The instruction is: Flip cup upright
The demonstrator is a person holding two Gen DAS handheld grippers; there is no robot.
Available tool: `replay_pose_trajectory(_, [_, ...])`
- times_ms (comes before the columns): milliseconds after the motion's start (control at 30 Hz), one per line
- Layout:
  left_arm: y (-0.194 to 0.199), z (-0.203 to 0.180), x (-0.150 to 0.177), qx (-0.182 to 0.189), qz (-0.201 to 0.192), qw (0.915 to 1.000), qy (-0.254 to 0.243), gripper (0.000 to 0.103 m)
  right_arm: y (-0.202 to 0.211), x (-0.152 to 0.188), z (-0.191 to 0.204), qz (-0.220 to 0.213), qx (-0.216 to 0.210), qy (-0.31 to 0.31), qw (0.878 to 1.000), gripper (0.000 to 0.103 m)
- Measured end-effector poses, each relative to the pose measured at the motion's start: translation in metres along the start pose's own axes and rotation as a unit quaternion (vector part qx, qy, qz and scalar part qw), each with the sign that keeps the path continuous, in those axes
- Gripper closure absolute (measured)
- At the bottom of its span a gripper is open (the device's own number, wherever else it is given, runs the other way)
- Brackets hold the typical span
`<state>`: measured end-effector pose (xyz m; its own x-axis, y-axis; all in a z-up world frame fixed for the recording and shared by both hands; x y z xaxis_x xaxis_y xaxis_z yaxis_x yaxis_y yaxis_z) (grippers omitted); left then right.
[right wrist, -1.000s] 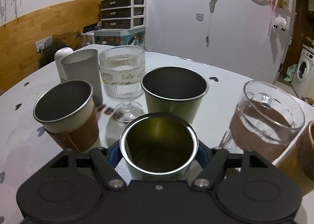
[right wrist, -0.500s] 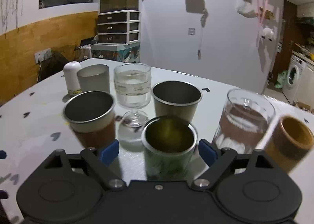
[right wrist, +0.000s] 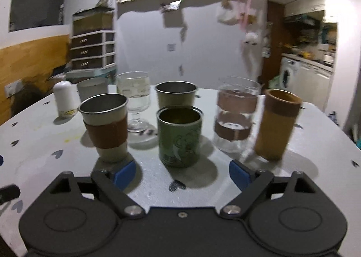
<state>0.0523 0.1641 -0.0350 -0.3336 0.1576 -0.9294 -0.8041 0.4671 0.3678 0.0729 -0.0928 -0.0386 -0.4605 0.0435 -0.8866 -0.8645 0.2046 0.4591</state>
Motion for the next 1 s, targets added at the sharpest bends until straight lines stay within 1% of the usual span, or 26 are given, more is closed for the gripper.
replay_pose_trajectory(67, [-0.003, -0.001, -0.002, -0.013, 0.002, 0.9999, 0.001, 0.002, 0.006, 0.007, -0.001, 0.0, 0.012, -0.019, 1.0, 0.012])
replay_pose_trajectory(167, [-0.008, -0.004, -0.005, -0.024, 0.004, 0.9997, -0.003, 0.002, 0.016, 0.017, 0.003, -0.008, 0.015, -0.034, 0.999, 0.01])
replay_pose_trajectory(433, [-0.012, -0.008, -0.006, -0.053, 0.004, 0.9985, 0.014, 0.0, 0.027, 0.037, 0.018, -0.012, 0.028, -0.024, 0.999, 0.007])
replay_pose_trajectory(600, [-0.012, -0.009, -0.003, -0.064, 0.011, 0.9978, 0.016, 0.0, 0.038, 0.046, 0.025, -0.02, 0.029, -0.023, 0.999, 0.002])
replay_pose_trajectory(733, [-0.011, -0.01, -0.003, -0.067, 0.01, 0.9977, 0.013, 0.0, 0.042, 0.052, 0.027, -0.022, 0.034, -0.021, 0.999, 0.0])
replay_pose_trajectory(1000, [-0.009, -0.01, -0.004, -0.075, 0.009, 0.9971, 0.013, 0.0, 0.049, 0.054, 0.027, -0.03, 0.046, -0.023, 0.998, 0.0])
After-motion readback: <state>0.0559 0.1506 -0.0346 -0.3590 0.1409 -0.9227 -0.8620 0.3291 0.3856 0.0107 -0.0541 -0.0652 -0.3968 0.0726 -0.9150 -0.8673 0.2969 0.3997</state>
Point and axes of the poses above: each gripper's, at about its wrist camera, not at the fingertips, and y roughly against the way its jaws point, z to its left, x to its underside, the point moved 5 cm from there along -y, roughly the way its jaws point, and after that the axes turned 6 degrees about x, right-handed, at the moved point
